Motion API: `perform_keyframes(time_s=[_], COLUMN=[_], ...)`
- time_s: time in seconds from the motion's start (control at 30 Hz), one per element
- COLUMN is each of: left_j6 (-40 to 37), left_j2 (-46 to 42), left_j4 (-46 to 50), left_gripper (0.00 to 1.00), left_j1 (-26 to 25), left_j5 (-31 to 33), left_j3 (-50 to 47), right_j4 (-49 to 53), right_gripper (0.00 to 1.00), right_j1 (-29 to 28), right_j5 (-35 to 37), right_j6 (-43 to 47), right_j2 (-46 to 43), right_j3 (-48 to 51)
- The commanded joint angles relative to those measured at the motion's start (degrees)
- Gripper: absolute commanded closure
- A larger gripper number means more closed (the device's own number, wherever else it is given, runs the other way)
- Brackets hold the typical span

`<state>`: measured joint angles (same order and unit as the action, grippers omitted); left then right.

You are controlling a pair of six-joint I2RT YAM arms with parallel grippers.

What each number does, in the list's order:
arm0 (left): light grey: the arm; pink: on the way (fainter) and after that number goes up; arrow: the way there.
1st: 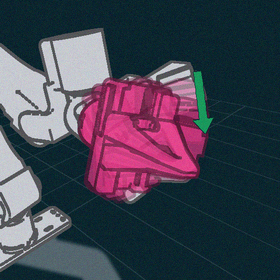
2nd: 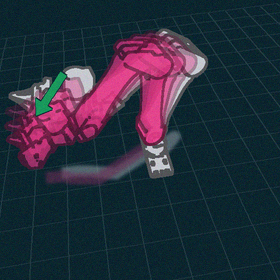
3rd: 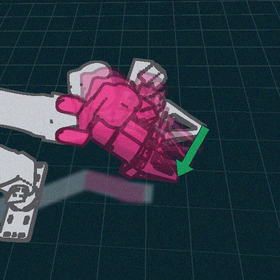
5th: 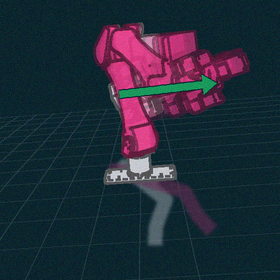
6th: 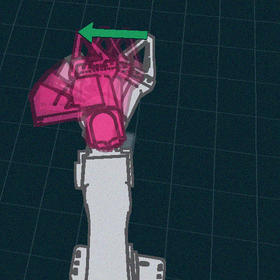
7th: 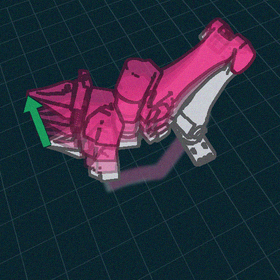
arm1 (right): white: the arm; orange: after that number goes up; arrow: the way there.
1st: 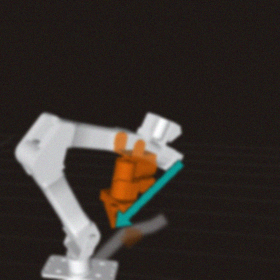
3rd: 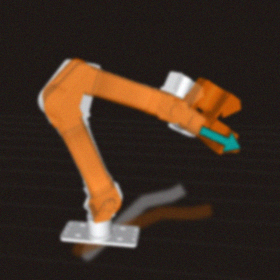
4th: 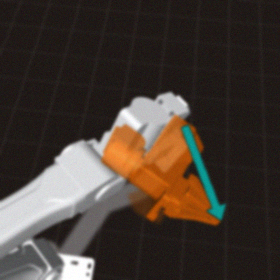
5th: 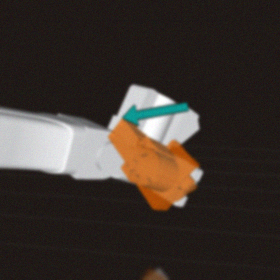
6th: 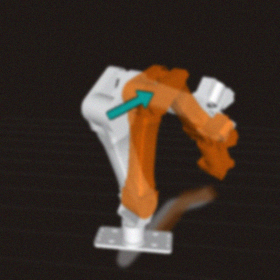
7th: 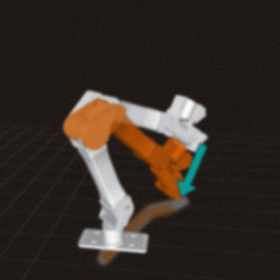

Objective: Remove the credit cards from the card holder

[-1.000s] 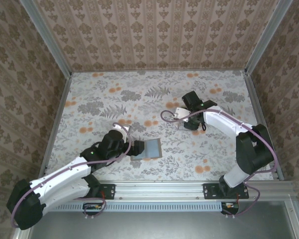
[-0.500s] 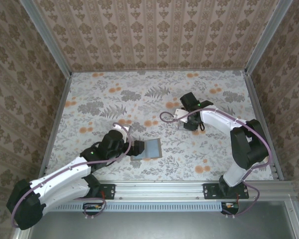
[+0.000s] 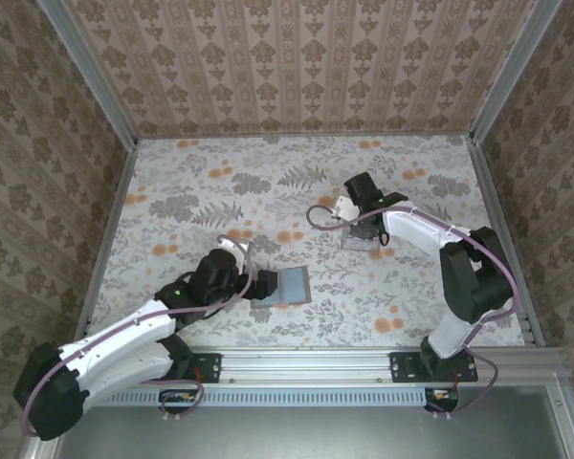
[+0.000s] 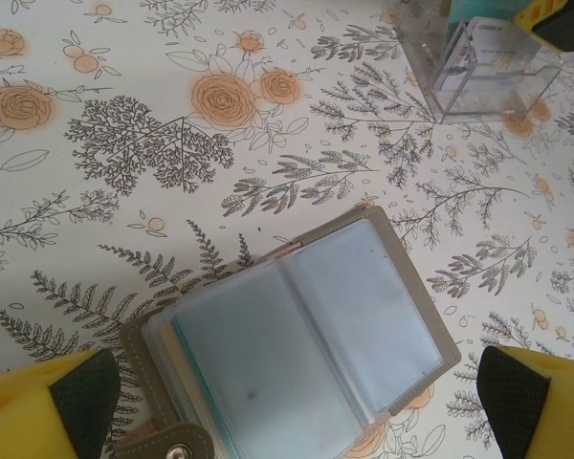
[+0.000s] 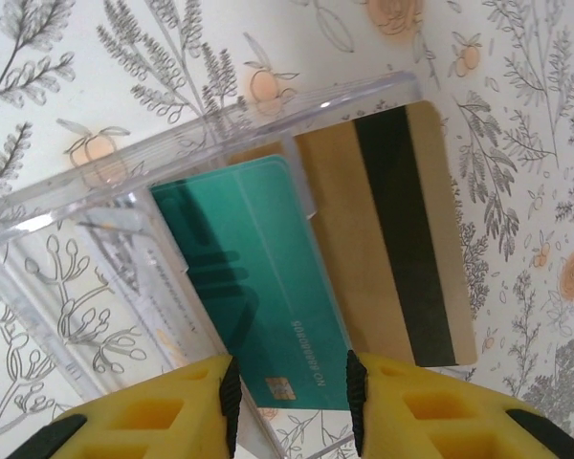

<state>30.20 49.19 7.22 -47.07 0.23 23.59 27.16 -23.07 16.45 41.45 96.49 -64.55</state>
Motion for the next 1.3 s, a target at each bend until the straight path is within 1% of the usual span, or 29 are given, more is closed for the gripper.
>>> perform_keyframes(time_s=[0.0, 0.1, 0.17, 0.23, 0.27, 0.3, 0.37, 0.53, 0.57, 0.6, 0.67, 0.7, 0.8, 0.87, 0.9, 1.03, 1.1, 1.13, 1.27], left_j6=[-0.2, -0.3, -0.4, -0.4, -0.5, -0.4, -0.6, 0.8, 1.5, 2.3, 4.7, 5.8, 9.4, 11.7, 12.6, 15.4, 15.9, 15.9, 16.4], left_j2=[0.2, 0.4, 0.5, 0.5, 0.5, 0.5, 0.9, 3.1, 3.2, 3.1, 2.7, 2.5, 1.8, 1.3, 0.9, -0.6, -0.6, -0.5, 0.6], left_j4=[-0.6, -0.5, -0.5, -0.2, -0.2, -0.3, -0.6, 1.5, 2.2, 2.6, 4.1, 4.8, 7.0, 8.6, 9.2, 10.0, 9.6, 9.5, 8.6], left_gripper=[0.00, 0.00, 0.00, 0.00, 0.00, 0.00, 0.00, 0.01, 0.01, 0.02, 0.04, 0.08, 0.18, 0.22, 0.23, 0.25, 0.27, 0.31, 0.37], left_j1=[0.6, 0.6, 0.6, 0.7, 0.8, 0.8, 0.8, 0.9, 1.0, 0.8, 0.8, 0.8, 0.5, 0.1, 0.0, -0.5, -0.9, -1.2, -2.5], left_j5=[-0.4, -0.2, 0.2, 1.1, 1.5, 1.9, 2.1, 2.0, 1.9, 1.7, 1.3, 0.9, -0.1, -0.2, -0.2, -0.2, -0.3, -0.2, 0.6], left_j3=[0.0, 0.0, 0.0, 0.0, -0.1, -0.2, -0.4, 1.4, 1.7, 1.9, 2.1, 2.2, 1.7, 1.3, 1.1, -0.6, -0.8, -0.8, -0.5], right_j4=[-0.1, 0.0, 0.0, 0.6, 1.0, 1.6, 1.8, 0.4, 0.0, -0.5, -3.5, -5.3, -12.1, -15.5, -17.0, -23.5, -24.9, -24.6, -24.5], right_gripper=[0.60, 0.59, 0.59, 0.59, 0.58, 0.57, 0.56, 0.62, 0.65, 0.66, 0.66, 0.67, 0.69, 0.73, 0.75, 0.75, 0.76, 0.77, 0.77], right_j1=[0.4, 0.2, -0.2, -0.7, -1.3, -1.8, -3.1, -5.4, -6.0, -6.9, -9.5, -10.8, -15.2, -17.8, -18.9, -23.2, -24.7, -25.2, -26.3], right_j5=[0.1, -2.3, -4.6, -6.4, -6.9, -8.2, -11.5, -16.8, -18.1, -18.5, -19.2, -19.3, -20.6, -20.8, -20.8, -20.3, -19.3, -18.6, -16.6], right_j6=[-3.3, -7.2, -11.8, -17.8, -22.3, -25.7, -33.0, -49.9, -52.3, -54.3, -58.5, -60.4, -66.8, -71.3, -73.1, -79.0, -80.7, -81.3, -82.4], right_j2=[-4.0, -8.2, -11.6, -14.5, -15.9, -16.4, -20.3, -25.0, -25.5, -25.9, -26.6, -26.9, -26.3, -24.2, -23.2, -18.4, -16.4, -14.8, -11.9], right_j3=[-1.6, -1.0, -0.5, -0.5, -0.7, -1.1, -1.2, 2.4, 3.6, 4.7, 8.7, 10.5, 16.7, 19.2, 20.1, 23.5, 23.9, 23.8, 23.9])
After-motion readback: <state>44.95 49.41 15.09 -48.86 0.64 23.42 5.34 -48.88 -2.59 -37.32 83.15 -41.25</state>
